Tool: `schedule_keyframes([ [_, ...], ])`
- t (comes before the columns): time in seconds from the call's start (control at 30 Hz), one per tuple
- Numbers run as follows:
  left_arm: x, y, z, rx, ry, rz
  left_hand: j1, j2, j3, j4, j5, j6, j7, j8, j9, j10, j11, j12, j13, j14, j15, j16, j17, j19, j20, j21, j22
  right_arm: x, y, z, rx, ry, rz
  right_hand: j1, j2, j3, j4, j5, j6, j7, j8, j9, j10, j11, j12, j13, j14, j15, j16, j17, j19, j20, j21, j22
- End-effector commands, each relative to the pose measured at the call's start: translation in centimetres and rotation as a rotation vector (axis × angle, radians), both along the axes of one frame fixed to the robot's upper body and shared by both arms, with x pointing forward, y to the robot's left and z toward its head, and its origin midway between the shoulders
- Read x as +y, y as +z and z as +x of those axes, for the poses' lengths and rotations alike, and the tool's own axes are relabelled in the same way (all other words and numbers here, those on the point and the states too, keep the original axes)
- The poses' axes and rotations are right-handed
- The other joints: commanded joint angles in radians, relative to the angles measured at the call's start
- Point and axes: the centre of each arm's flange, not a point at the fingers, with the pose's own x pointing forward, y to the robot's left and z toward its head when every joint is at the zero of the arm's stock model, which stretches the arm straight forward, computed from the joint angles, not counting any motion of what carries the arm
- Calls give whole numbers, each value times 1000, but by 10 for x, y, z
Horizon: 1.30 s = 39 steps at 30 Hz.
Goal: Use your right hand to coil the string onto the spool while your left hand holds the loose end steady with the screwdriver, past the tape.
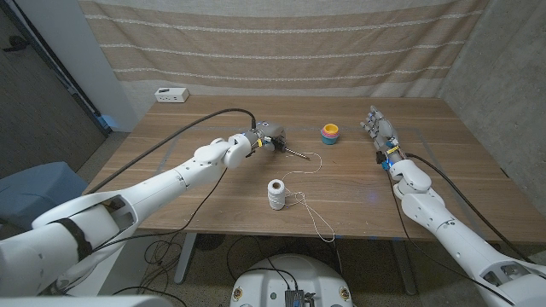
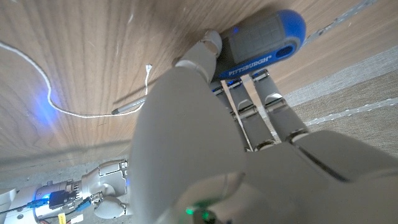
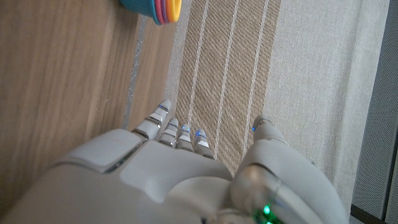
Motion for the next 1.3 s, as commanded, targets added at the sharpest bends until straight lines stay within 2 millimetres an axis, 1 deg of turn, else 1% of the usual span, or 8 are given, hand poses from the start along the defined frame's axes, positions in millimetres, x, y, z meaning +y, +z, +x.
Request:
schedule_keyframes([
  [0.03, 9, 10, -10, -92, -65, -83, 120, 108, -6, 2, 7, 165, 97, 30, 45, 11, 2, 9, 12, 82, -89, 53, 144, 107, -208, 155, 2, 2, 4, -5, -11, -9, -23, -6, -2, -4, -4, -3, 8, -4, 8, 5, 10, 5, 4, 4, 10, 0, 9, 1, 7, -1, 6, 5],
  [0.17, 9, 18, -16, -115, -70, -93, 121, 107, -8, 4, 8, 167, 99, 28, 43, 9, 1, 9, 17, 81, -91, 53, 149, 107, -209, 158, 1, 7, 7, -14, -37, -32, -44, 7, 1, 4, -16, -1, 22, 0, 11, 6, 42, 20, 14, 4, 31, 13, 11, -2, 19, 10, 8, 5],
  [0.3, 12, 24, -21, -136, -84, -119, 122, 107, -9, 4, 8, 166, 98, 26, 41, 9, 1, 10, 21, 79, -91, 52, 152, 105, -210, 159, 0, 13, 11, -26, -64, -60, -82, 26, 0, 14, -33, -2, 47, 17, 17, 6, 71, 27, 19, 5, 68, 23, 17, -4, 44, 22, 14, 6],
  [0.43, 17, 30, -24, -151, -96, -148, 124, 107, -9, 5, 9, 169, 98, 25, 39, 7, 1, 11, 26, 77, -89, 51, 157, 102, -210, 161, -2, 19, 14, -41, -100, -107, -133, 41, -2, 20, -46, -4, 68, 13, 22, 6, 93, 29, 23, 5, 86, 29, 18, -4, 56, 28, 14, 6],
  [0.57, 22, 34, -27, -159, -105, -177, 126, 107, -10, 5, 9, 170, 98, 24, 37, 6, 1, 11, 30, 76, -89, 50, 161, 101, -210, 162, -2, 26, 18, -56, -136, -156, -187, 63, -7, 27, -65, -8, 105, -8, 29, 7, 118, 28, 25, 6, 109, 26, 19, -4, 71, 28, 15, 6],
  [0.77, 31, 37, -30, -169, -111, -208, 129, 107, -11, 6, 9, 171, 101, 22, 34, 7, -1, 13, 37, 75, -89, 49, 168, 98, -211, 166, -4, 39, 22, -74, -167, -202, -269, 98, -13, 39, -87, -9, 147, -14, 34, 8, 171, 30, 35, 7, 156, 22, 24, -4, 106, 29, 20, 7],
  [1.03, 41, 42, -34, -179, -108, -236, 133, 108, -13, 7, 9, 170, 103, 17, 30, 6, 1, 15, 48, 74, -90, 48, 178, 94, -210, 171, -5, 56, 26, -93, -172, -203, -386, 138, -18, 50, -97, -6, 194, -19, 36, 10, 227, 24, 40, 10, 241, 17, 41, -1, 158, 55, 28, 8],
  [1.3, 48, 50, -37, -176, -109, -248, 134, 109, -14, 9, 8, 168, 98, 15, 31, 2, 2, 15, 57, 70, -87, 45, 187, 91, -210, 176, -5, 74, 30, -111, -153, -206, -503, 151, -19, 54, -99, -5, 209, -19, 36, 10, 242, 18, 40, 10, 255, 18, 42, 0, 166, 59, 27, 9],
])
